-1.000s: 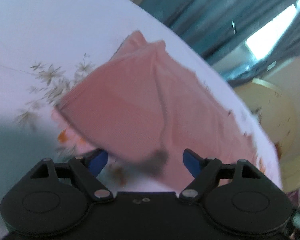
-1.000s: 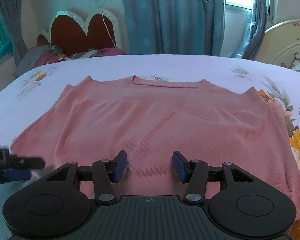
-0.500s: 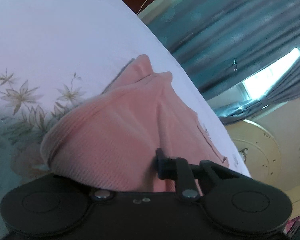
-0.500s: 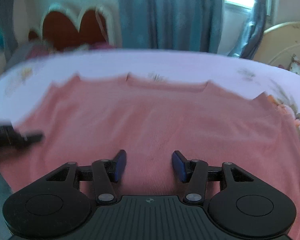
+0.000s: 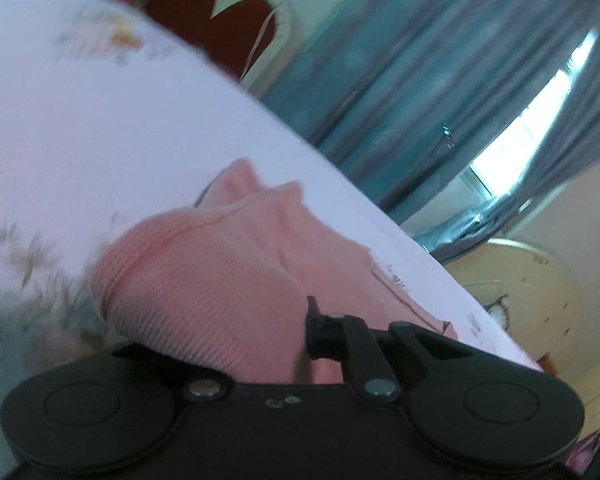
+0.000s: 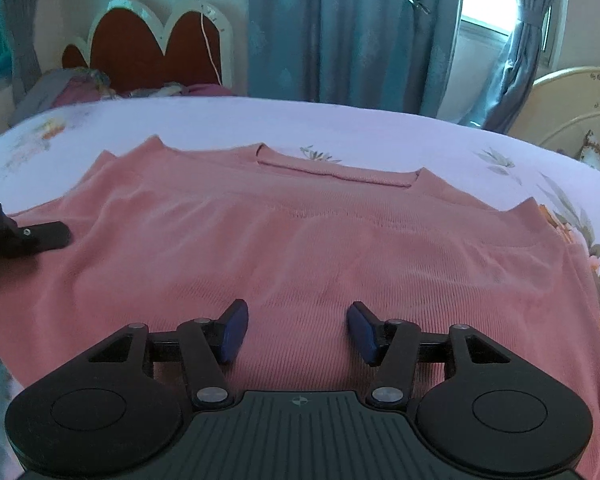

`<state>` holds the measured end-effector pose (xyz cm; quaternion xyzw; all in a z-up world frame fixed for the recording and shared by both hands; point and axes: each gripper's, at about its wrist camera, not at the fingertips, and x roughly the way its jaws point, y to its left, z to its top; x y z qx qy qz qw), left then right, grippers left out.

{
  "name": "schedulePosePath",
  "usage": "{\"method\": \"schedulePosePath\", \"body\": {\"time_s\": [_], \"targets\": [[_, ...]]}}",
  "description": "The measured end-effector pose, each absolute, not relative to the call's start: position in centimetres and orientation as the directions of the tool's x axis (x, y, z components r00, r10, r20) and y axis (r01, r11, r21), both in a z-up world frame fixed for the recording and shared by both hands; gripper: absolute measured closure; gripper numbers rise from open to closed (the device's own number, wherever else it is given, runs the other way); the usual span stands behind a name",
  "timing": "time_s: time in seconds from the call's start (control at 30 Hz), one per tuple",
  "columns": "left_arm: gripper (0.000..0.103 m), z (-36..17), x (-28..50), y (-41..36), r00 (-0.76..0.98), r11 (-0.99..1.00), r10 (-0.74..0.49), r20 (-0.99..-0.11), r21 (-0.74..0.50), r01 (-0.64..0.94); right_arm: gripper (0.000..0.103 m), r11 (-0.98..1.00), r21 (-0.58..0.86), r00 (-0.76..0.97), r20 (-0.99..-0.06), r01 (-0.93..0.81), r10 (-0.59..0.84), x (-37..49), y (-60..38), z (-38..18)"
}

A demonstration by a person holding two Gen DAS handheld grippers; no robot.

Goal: Fold small clothes

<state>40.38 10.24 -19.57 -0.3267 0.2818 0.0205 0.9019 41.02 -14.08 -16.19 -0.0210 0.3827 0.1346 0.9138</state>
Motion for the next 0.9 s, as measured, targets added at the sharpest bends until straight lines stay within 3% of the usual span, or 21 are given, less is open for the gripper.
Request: {"method": "schedulePosePath", "body": {"time_s": [0.17, 0.37, 0.5, 0.63, 0.7, 0.77, 0.9], "targets": [[0.093, -14.7, 41.6, 4.4, 0.865, 0.908, -0.136, -0.482, -0.411, -0.086, 0.048, 0.960, 0.179, 0.708, -0.648, -0.215, 0.280, 40.2, -19.1, -13.9], [0.093, -11.6, 43.3, -7.6, 0.841, 0.953, -0.285, -0.460, -0.231, 0.196, 0.048, 0.962, 0.251, 0.734, -0.633, -0.104, 0.245, 38.5, -28.0, -12.7], [0.093, -14.3, 43.4, -16.4, 0.752, 0.919, -0.376, -0.542, -0.113, 0.378, 0.048, 0.963, 0.269, 0.743, -0.645, 0.006, 0.176, 36.7, -34.6, -13.4], [0.089, -18.3, 41.0, -22.3, 0.677, 0.854, -0.377, -0.632, 0.046, 0.518, 0.048, 0.951, 0.302, 0.742, -0.651, 0.056, 0.163, 35.3, -39.1, -13.8], [0.078, -19.1, 39.4, -23.1, 0.681, 0.837, -0.358, -0.638, 0.103, 0.537, 0.048, 0.940, 0.336, 0.746, -0.639, 0.052, 0.187, 35.1, -40.3, -13.6], [0.075, -18.9, 38.1, -23.1, 0.684, 0.816, -0.359, -0.635, 0.142, 0.560, 0.048, 0.922, 0.386, 0.749, -0.617, 0.022, 0.241, 35.2, -40.8, -13.3], [0.040, -18.0, 36.3, -20.8, 0.675, 0.814, -0.375, -0.636, 0.122, 0.568, 0.048, 0.894, 0.445, 0.734, -0.590, -0.053, 0.337, 36.7, -39.5, -13.0]]}}
